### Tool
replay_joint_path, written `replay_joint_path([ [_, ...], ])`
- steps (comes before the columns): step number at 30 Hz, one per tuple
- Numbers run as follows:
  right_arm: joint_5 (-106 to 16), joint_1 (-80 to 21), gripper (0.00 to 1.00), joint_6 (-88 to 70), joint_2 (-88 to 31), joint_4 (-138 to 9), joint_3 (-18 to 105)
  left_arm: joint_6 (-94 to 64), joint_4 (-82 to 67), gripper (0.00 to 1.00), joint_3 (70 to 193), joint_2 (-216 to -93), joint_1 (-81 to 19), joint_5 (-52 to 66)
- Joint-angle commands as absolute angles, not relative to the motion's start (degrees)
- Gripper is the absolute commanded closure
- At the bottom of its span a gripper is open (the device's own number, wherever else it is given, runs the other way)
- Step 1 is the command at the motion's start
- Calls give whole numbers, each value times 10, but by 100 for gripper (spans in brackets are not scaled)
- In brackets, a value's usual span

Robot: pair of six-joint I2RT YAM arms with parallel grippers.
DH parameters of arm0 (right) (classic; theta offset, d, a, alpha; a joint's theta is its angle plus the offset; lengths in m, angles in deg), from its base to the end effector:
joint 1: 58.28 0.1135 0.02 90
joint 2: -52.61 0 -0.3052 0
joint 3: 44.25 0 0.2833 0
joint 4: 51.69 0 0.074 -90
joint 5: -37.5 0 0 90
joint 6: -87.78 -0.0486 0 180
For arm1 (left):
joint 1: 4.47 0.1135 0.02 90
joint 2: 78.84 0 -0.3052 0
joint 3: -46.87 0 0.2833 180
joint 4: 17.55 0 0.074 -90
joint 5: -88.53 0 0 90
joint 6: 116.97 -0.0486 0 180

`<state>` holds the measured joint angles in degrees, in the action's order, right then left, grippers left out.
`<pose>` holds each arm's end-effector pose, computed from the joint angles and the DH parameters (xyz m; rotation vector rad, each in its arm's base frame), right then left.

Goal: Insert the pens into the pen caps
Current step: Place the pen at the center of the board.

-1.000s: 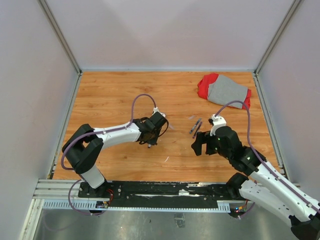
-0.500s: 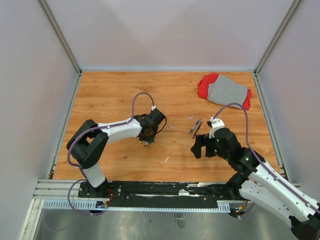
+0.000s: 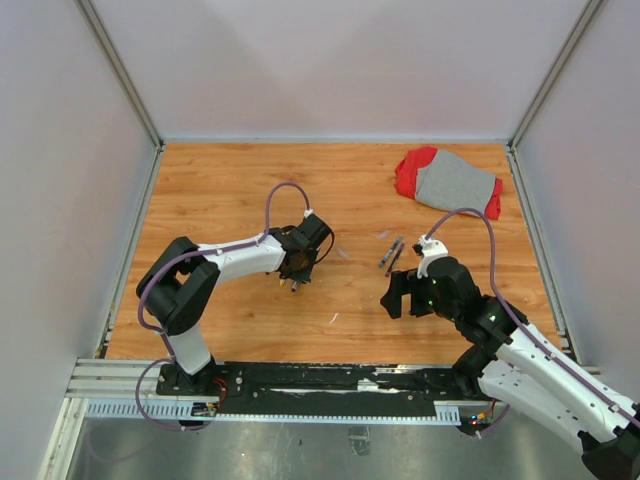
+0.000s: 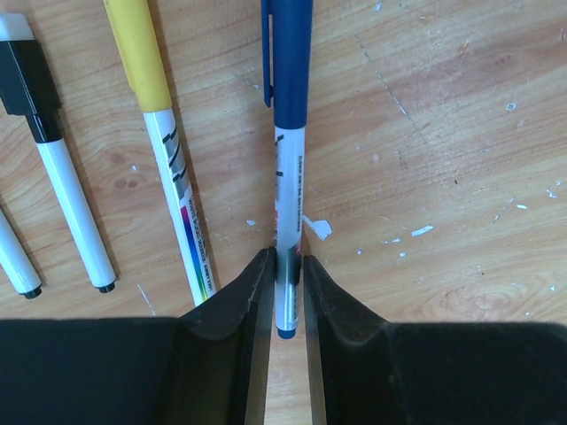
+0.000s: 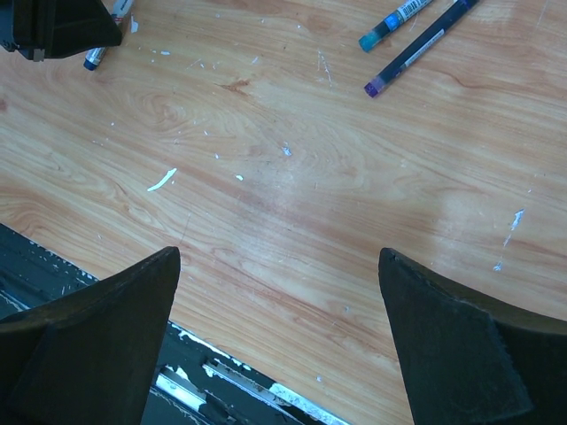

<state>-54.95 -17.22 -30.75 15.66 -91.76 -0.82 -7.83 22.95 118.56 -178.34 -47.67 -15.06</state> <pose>0.1218 0.1033 0.2611 -0.2179 2.2196 0.6433 0.2744 -0.2421 0.1697 0.5020 2.6508 0.0075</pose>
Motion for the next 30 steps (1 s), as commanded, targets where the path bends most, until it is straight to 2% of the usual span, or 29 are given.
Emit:
replay_joint_path([
  [1,-540,-176,6,-314,160,-911,-15,-79,218,75,1187,-1803,-473,-130],
  [7,-539,-177,6,-316,160,-909,-17,-78,217,73,1183,-1798,-473,-129],
  [17,-537,-177,5,-317,162,-909,-17,-58,211,77,1179,-1791,-473,-117],
  [25,-537,-177,5,-317,165,-910,-20,-31,206,74,1177,-1788,-473,-115],
  [30,-539,-177,5,-317,166,-912,-21,-25,200,79,1174,-1789,-472,-111],
])
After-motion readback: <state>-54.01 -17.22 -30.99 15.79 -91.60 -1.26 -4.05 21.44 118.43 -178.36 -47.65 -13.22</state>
